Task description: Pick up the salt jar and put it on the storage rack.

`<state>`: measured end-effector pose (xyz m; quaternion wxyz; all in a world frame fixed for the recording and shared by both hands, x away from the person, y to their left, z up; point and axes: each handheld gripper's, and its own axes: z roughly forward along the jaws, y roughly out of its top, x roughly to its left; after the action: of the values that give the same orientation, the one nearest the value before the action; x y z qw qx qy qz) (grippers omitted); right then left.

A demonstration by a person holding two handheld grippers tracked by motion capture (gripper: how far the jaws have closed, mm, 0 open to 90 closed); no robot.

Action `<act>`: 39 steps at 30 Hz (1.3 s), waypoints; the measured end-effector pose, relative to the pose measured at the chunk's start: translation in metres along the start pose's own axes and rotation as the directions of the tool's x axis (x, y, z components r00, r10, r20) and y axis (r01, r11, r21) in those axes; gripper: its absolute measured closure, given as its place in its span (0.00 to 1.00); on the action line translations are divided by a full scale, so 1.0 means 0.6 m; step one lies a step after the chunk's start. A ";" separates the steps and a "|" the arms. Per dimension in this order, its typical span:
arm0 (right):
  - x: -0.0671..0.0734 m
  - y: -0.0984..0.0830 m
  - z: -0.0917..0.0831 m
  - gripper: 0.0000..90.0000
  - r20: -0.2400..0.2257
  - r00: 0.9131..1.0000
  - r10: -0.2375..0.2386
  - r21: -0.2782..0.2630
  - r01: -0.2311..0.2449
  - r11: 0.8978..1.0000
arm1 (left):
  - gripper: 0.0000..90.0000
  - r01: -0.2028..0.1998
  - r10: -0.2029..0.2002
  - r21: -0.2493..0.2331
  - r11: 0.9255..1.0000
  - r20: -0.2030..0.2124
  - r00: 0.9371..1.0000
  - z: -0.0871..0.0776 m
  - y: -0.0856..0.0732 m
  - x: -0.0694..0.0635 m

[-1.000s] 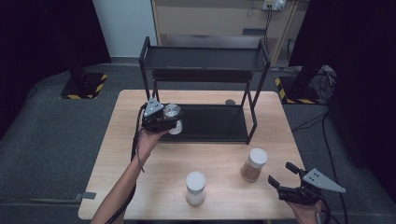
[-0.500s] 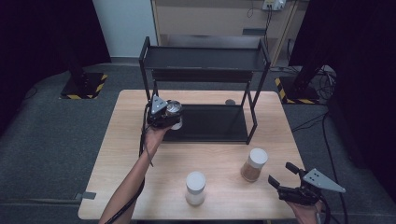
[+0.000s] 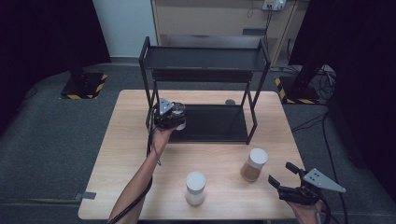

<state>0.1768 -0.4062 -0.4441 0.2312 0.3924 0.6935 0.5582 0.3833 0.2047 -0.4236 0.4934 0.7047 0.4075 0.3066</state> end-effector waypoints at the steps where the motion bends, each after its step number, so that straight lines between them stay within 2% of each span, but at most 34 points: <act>1: 0.000 0.000 0.000 0.10 0.000 1.000 0.001 0.000 -0.001 1.000 | 0.37 0.006 -0.006 -0.002 1.000 -0.006 1.000 0.003 -0.004 -0.001; 3: 0.000 0.000 0.000 0.10 -0.001 1.000 0.002 -0.001 -0.002 1.000 | 0.37 0.016 -0.016 0.000 1.000 -0.005 1.000 0.007 -0.007 0.000; 6: -0.001 -0.001 0.000 0.10 -0.004 1.000 0.002 -0.002 -0.002 1.000 | 0.37 0.003 -0.002 0.013 1.000 -0.017 1.000 0.011 -0.012 -0.002; 9: -0.002 -0.001 0.000 0.10 -0.005 1.000 0.004 -0.002 -0.004 1.000 | 0.37 0.019 -0.019 0.019 1.000 -0.024 1.000 0.014 -0.018 0.001; 13: -0.002 -0.001 0.000 0.10 -0.005 1.000 0.005 -0.002 -0.005 1.000 | 0.37 0.017 -0.016 0.026 1.000 -0.029 0.999 0.017 -0.024 0.001; 15: -0.002 -0.001 0.000 0.10 -0.005 1.000 0.006 -0.002 -0.006 1.000 | 0.37 0.027 -0.027 0.022 0.999 -0.030 0.999 0.019 -0.029 0.002; 37: -0.002 -0.001 -0.001 0.10 -0.008 1.000 0.004 -0.003 -0.004 1.000 | 0.37 0.020 -0.020 0.018 1.000 -0.030 0.999 0.023 -0.043 -0.005; 39: -0.002 -0.001 -0.001 0.10 -0.008 1.000 0.006 -0.003 -0.006 1.000 | 0.35 0.038 -0.037 0.013 0.999 -0.024 0.999 0.022 -0.042 -0.002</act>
<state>0.1769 -0.4072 -0.4446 0.2274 0.3919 0.6925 0.5614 0.3870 0.2020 -0.4515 0.4895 0.6966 0.4283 0.3028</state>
